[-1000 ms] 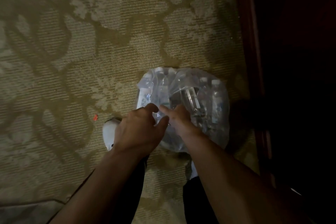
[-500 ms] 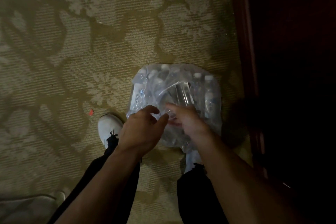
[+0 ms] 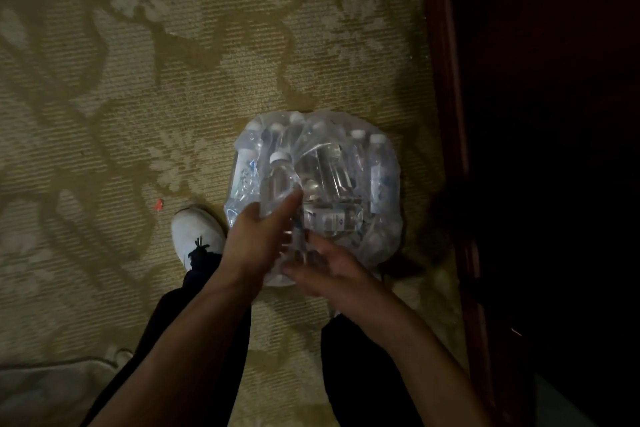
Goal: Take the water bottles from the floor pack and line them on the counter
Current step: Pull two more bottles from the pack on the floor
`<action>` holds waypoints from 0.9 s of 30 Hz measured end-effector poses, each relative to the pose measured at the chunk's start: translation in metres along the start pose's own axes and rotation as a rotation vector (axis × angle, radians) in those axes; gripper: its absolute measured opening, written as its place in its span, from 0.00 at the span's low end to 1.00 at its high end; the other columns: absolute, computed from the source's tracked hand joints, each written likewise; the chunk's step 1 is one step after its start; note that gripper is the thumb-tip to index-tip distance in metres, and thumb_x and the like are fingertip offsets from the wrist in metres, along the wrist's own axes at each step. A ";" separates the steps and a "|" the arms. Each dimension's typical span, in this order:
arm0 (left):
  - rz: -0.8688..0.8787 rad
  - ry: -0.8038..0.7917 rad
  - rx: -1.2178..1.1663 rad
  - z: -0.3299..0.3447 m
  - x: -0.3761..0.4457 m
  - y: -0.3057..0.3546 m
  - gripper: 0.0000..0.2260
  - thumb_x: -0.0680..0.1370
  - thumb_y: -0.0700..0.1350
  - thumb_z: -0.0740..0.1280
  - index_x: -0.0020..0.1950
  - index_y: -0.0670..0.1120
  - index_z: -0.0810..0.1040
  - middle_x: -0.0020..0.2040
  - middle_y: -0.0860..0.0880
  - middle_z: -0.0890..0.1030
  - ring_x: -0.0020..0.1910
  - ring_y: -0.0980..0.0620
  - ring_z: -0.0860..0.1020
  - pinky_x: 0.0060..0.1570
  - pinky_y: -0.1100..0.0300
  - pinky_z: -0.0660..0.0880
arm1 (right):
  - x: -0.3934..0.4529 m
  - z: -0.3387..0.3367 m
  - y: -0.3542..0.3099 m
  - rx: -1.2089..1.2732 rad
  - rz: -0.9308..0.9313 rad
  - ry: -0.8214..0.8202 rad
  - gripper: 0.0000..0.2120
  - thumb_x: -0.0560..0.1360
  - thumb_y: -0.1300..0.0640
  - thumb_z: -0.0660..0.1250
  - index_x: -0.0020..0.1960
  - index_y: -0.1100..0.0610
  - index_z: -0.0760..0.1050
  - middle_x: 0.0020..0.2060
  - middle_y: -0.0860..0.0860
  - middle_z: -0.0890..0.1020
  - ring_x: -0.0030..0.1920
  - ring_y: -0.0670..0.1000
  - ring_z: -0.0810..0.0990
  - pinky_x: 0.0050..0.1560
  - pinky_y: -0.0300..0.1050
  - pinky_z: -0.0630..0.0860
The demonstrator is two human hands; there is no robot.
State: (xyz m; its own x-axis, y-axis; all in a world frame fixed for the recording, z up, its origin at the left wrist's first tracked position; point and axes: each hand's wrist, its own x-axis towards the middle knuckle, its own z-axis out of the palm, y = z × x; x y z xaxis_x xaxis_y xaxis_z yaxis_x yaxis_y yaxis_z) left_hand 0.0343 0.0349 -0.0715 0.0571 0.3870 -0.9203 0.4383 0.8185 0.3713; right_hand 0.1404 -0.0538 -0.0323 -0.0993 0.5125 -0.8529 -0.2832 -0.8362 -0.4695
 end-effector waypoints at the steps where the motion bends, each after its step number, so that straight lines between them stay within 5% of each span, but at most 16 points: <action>1: -0.002 0.001 -0.006 -0.003 0.001 -0.003 0.28 0.69 0.66 0.75 0.56 0.46 0.82 0.47 0.44 0.87 0.43 0.44 0.87 0.46 0.47 0.83 | 0.005 -0.005 0.000 0.052 0.016 -0.027 0.14 0.78 0.58 0.67 0.63 0.49 0.77 0.52 0.43 0.84 0.55 0.43 0.81 0.54 0.38 0.77; 4: 0.018 0.025 0.031 -0.010 0.006 -0.013 0.32 0.64 0.71 0.74 0.55 0.48 0.82 0.46 0.44 0.87 0.42 0.43 0.87 0.47 0.42 0.83 | 0.045 -0.029 0.005 0.085 0.052 0.246 0.09 0.80 0.62 0.64 0.58 0.61 0.78 0.47 0.53 0.82 0.49 0.51 0.80 0.47 0.41 0.75; 6: 0.034 0.033 0.068 -0.015 0.009 -0.016 0.30 0.65 0.70 0.74 0.54 0.48 0.82 0.44 0.46 0.87 0.41 0.44 0.87 0.49 0.40 0.83 | 0.087 -0.044 0.006 -0.046 0.017 0.402 0.14 0.80 0.60 0.64 0.62 0.67 0.75 0.46 0.57 0.78 0.47 0.55 0.78 0.47 0.46 0.74; 10: 0.052 0.034 0.122 -0.024 0.012 -0.017 0.33 0.62 0.74 0.72 0.55 0.51 0.82 0.47 0.48 0.87 0.45 0.45 0.85 0.54 0.38 0.81 | 0.170 -0.045 0.009 -0.411 0.119 0.515 0.30 0.75 0.51 0.71 0.72 0.61 0.66 0.66 0.57 0.74 0.66 0.58 0.75 0.59 0.45 0.71; 15: 0.046 0.046 0.092 -0.032 0.021 -0.018 0.34 0.59 0.76 0.72 0.54 0.53 0.81 0.47 0.48 0.87 0.48 0.41 0.85 0.54 0.36 0.80 | 0.219 -0.029 0.027 -0.552 0.251 0.532 0.48 0.72 0.46 0.74 0.79 0.63 0.49 0.76 0.62 0.63 0.74 0.61 0.65 0.70 0.51 0.66; 18: 0.040 0.046 0.089 -0.033 0.022 -0.016 0.36 0.59 0.77 0.71 0.56 0.52 0.80 0.48 0.46 0.87 0.49 0.40 0.85 0.53 0.36 0.80 | 0.217 -0.028 0.033 -0.440 0.230 0.561 0.38 0.74 0.47 0.72 0.76 0.61 0.59 0.70 0.59 0.71 0.69 0.59 0.72 0.64 0.50 0.71; 21: 0.033 0.043 0.054 -0.031 0.016 -0.017 0.34 0.63 0.75 0.71 0.56 0.51 0.80 0.48 0.46 0.87 0.46 0.41 0.86 0.51 0.38 0.82 | 0.189 -0.032 0.031 -0.228 0.143 0.593 0.15 0.73 0.47 0.70 0.54 0.56 0.79 0.46 0.52 0.83 0.47 0.55 0.83 0.42 0.43 0.77; 23: 0.007 0.019 -0.028 -0.029 0.005 -0.020 0.29 0.68 0.69 0.73 0.57 0.48 0.81 0.46 0.44 0.87 0.42 0.41 0.86 0.46 0.43 0.83 | 0.160 -0.040 0.024 -0.182 0.157 0.564 0.19 0.69 0.41 0.68 0.49 0.56 0.81 0.42 0.52 0.84 0.43 0.54 0.84 0.39 0.43 0.77; 27: -0.053 0.033 -0.094 -0.024 -0.035 -0.031 0.19 0.76 0.61 0.71 0.53 0.46 0.83 0.45 0.45 0.87 0.40 0.47 0.87 0.36 0.56 0.81 | 0.096 -0.050 0.012 -0.005 0.200 0.494 0.27 0.70 0.37 0.65 0.61 0.54 0.78 0.50 0.54 0.84 0.46 0.55 0.84 0.40 0.47 0.82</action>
State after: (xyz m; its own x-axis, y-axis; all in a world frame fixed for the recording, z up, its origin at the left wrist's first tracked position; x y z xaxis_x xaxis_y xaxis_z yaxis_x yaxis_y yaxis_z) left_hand -0.0028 0.0062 -0.0480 0.0055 0.3547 -0.9350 0.3540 0.8737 0.3336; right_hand 0.1754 -0.0247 -0.1314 0.3104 0.1913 -0.9312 -0.3005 -0.9096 -0.2870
